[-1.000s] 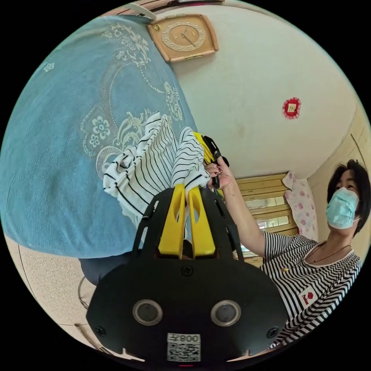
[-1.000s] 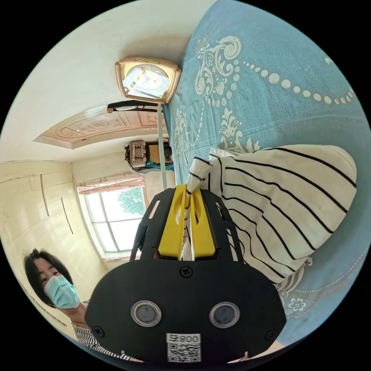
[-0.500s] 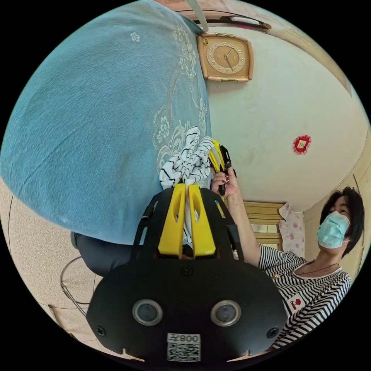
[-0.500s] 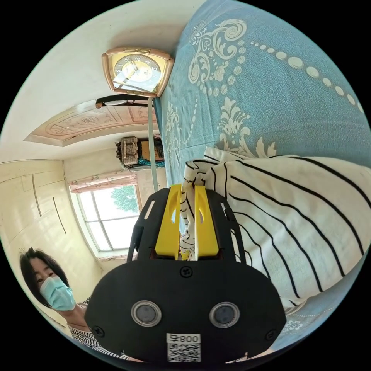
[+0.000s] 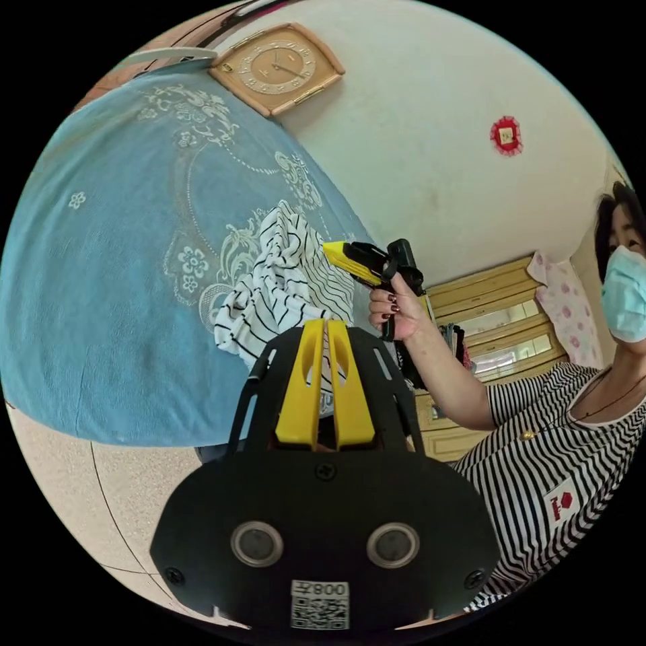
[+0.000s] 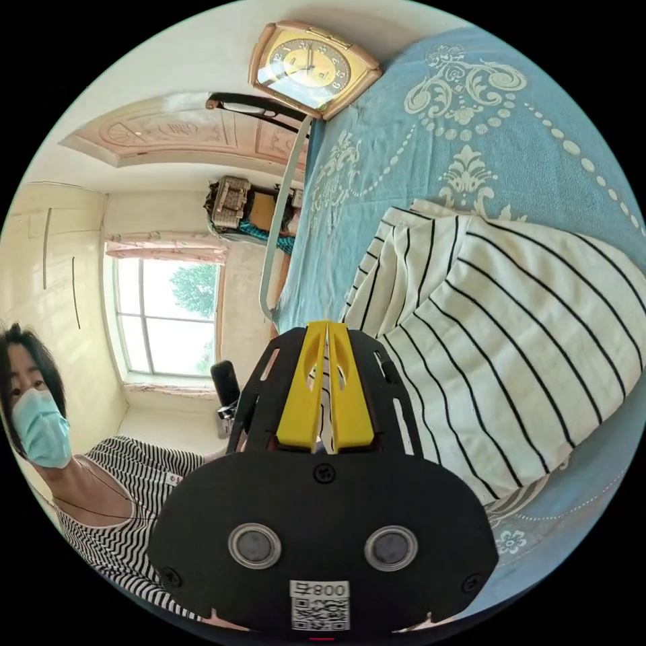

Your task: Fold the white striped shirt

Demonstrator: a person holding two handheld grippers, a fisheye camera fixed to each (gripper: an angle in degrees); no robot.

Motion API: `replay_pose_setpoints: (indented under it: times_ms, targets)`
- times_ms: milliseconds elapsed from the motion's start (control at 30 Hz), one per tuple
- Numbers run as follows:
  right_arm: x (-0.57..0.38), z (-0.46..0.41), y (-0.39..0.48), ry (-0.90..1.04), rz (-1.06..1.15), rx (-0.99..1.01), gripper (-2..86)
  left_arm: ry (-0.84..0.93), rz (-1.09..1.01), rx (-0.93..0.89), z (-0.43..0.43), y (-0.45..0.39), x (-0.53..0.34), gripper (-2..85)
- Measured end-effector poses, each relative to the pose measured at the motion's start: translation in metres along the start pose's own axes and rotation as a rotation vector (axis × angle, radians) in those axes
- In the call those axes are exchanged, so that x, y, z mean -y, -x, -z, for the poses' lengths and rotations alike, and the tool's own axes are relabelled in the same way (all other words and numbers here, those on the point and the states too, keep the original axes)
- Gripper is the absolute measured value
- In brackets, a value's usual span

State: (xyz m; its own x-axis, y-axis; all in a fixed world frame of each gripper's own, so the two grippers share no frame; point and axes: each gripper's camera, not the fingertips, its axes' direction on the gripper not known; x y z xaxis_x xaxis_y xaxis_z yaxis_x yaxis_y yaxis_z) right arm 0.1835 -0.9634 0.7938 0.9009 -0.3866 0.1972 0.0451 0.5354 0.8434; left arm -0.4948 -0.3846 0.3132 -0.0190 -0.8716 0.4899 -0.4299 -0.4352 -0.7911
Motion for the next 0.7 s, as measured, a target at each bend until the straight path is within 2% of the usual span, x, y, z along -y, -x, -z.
replay_pose_setpoints:
  times_ms: [133,300,500,600,700]
  targets:
    - [-0.007,-0.031,0.014,0.068,0.045,-0.06,0.1,-0.051,0.04,0.13,0.005,-0.011,-0.011,0.5]
    - [-0.002,-0.054,0.023,0.045,0.054,-0.132,0.1,-0.076,0.121,0.221,0.017,-0.012,-0.037,0.3]
    - [0.002,-0.058,0.038,-0.013,0.082,-0.177,0.1,-0.045,-0.093,0.269,-0.005,-0.065,-0.032,0.2]
    - [0.007,-0.064,0.045,-0.015,0.088,-0.253,0.1,0.053,-0.194,0.267,-0.04,-0.081,-0.023,0.2]
    - [0.018,-0.081,0.049,0.009,0.094,-0.338,0.0,0.122,-0.2,0.385,-0.07,-0.082,-0.016,0.2]
